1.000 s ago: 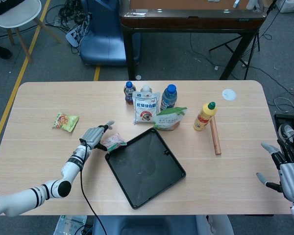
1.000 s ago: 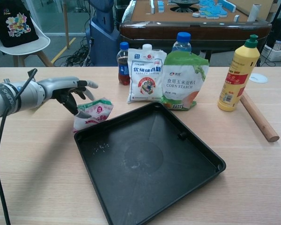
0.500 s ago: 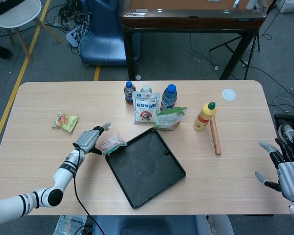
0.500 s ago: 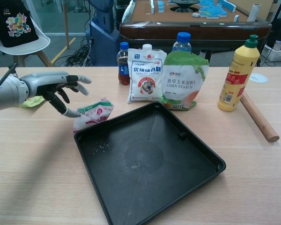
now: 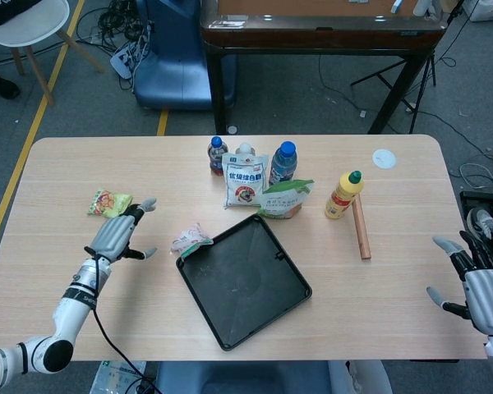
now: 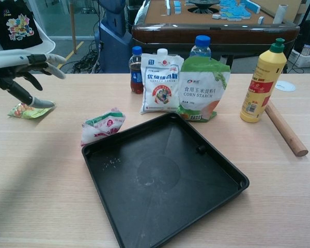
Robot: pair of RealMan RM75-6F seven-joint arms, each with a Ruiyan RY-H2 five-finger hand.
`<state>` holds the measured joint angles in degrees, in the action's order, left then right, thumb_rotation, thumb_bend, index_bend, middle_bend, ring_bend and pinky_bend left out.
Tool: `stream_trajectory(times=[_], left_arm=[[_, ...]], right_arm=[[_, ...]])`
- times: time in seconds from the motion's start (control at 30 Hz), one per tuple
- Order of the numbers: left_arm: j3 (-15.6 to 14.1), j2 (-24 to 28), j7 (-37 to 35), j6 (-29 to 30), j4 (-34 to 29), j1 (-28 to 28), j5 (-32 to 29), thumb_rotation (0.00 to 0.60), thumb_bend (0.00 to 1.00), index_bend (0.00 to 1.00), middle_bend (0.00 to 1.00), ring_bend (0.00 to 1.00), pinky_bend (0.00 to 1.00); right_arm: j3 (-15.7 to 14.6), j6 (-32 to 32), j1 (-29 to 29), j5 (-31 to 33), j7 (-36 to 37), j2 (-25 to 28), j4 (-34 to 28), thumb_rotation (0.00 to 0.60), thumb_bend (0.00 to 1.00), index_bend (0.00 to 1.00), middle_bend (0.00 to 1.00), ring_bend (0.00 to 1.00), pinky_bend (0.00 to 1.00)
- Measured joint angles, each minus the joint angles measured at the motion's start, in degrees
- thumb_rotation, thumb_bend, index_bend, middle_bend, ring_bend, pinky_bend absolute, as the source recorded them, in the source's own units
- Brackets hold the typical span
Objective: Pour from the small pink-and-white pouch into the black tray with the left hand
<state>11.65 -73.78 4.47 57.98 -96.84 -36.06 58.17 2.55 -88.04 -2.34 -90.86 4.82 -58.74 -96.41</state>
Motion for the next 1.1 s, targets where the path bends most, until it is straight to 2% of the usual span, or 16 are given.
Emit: stream_trajectory(times=[0.33, 0.57, 0.87, 1.1], left_arm=[[-3.8, 2.7, 3.6, 18.6, -2.9, 10.0, 8.4, 0.6, 0.21, 0.04, 0.15, 0.08, 0.22], [-8.3, 3.6, 7.2, 30.4, -3.9, 19.2, 15.4, 0.6, 0.21, 0.06, 0.15, 0.08, 0.22], [-12.6, 3.6, 8.5, 38.1, -4.9, 26.7, 22.3, 0.6, 0.21, 0.08, 0.15, 0.08, 0.22], [-14.4, 4.0, 10.8, 38.3, -6.6, 29.5, 24.4, 0.6, 0.21, 0.09, 0.15, 0.08, 0.21]], right_arm=[[0.0, 2.5, -1.8, -0.4, -0.5, 0.8, -0.5, 0.6, 0.24, 0.16, 0.24, 0.06, 0.09], [-0.4, 3.9, -3.1, -2.3, 0.0, 0.9, -0.5, 0.6, 0.24, 0.2, 0.26, 0.06, 0.09], [-1.1, 3.3, -4.1, -5.2, -1.1, -1.0, 0.8, 0.6, 0.23, 0.2, 0.27, 0.06, 0.09], [-1.3, 3.0, -4.0, -4.8, -1.7, -2.5, 1.8, 0.6, 0.23, 0.2, 0.27, 0.06, 0.09]])
